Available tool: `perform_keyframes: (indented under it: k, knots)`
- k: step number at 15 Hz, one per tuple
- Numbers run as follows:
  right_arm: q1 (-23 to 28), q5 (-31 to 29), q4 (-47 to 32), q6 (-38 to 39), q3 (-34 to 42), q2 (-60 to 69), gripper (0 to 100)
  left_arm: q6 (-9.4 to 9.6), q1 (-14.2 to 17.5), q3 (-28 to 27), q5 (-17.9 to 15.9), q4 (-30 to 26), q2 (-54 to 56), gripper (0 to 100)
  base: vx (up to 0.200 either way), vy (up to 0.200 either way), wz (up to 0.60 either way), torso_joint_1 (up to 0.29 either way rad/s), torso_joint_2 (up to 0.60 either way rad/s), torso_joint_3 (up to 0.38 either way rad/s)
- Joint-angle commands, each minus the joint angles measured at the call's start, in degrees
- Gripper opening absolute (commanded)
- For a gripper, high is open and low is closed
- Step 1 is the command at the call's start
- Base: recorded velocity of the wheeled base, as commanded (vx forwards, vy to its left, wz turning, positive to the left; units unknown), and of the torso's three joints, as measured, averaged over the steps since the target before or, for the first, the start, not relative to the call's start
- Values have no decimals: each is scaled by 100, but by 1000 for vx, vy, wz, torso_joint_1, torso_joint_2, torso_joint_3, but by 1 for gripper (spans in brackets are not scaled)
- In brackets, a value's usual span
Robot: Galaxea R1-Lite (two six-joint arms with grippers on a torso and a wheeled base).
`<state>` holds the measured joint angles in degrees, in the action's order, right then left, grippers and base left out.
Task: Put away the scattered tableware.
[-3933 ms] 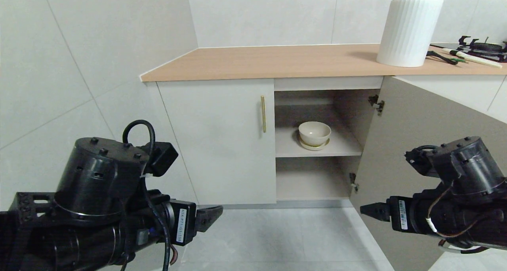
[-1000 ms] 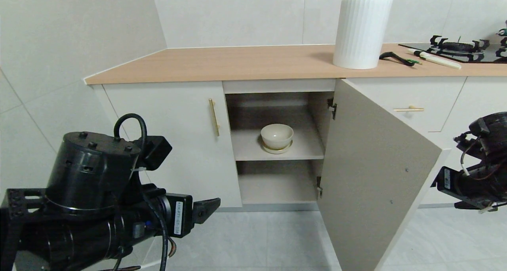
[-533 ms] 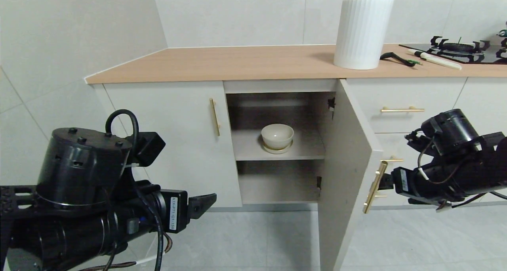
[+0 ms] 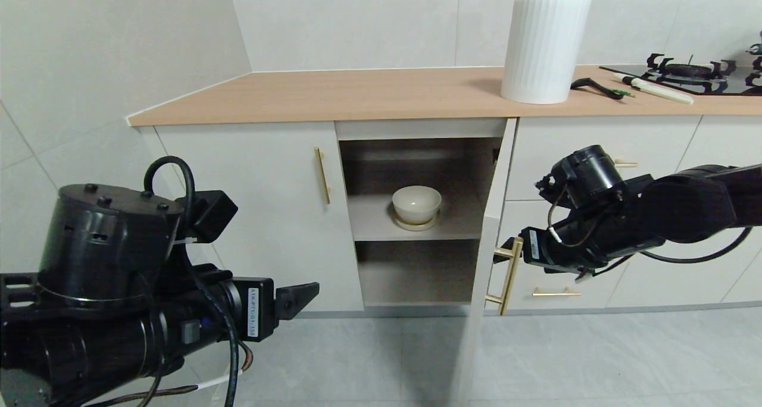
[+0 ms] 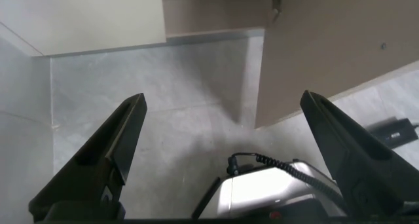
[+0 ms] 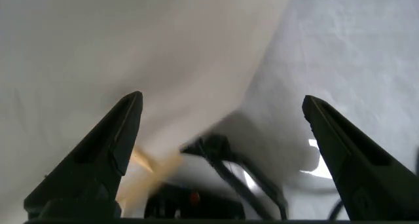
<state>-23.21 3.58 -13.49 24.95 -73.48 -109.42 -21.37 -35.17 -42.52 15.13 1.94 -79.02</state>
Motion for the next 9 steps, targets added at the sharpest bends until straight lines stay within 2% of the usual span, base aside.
perform_keyframes:
  k: [1,4,9]
  knots:
    - [-96,11,31,1,-570,-730,100,-8,28,-11,-1,0,-35,100,0,0,0,0,0,0]
    - [-140,2,31,1,-860,-1099,100,1,28,-11,8,0,-26,100,0,0,0,0,0,0]
    - [-184,-7,181,97,-869,-1178,100,28,98,-55,8,-44,9,100,0,0,0,0,0,0]
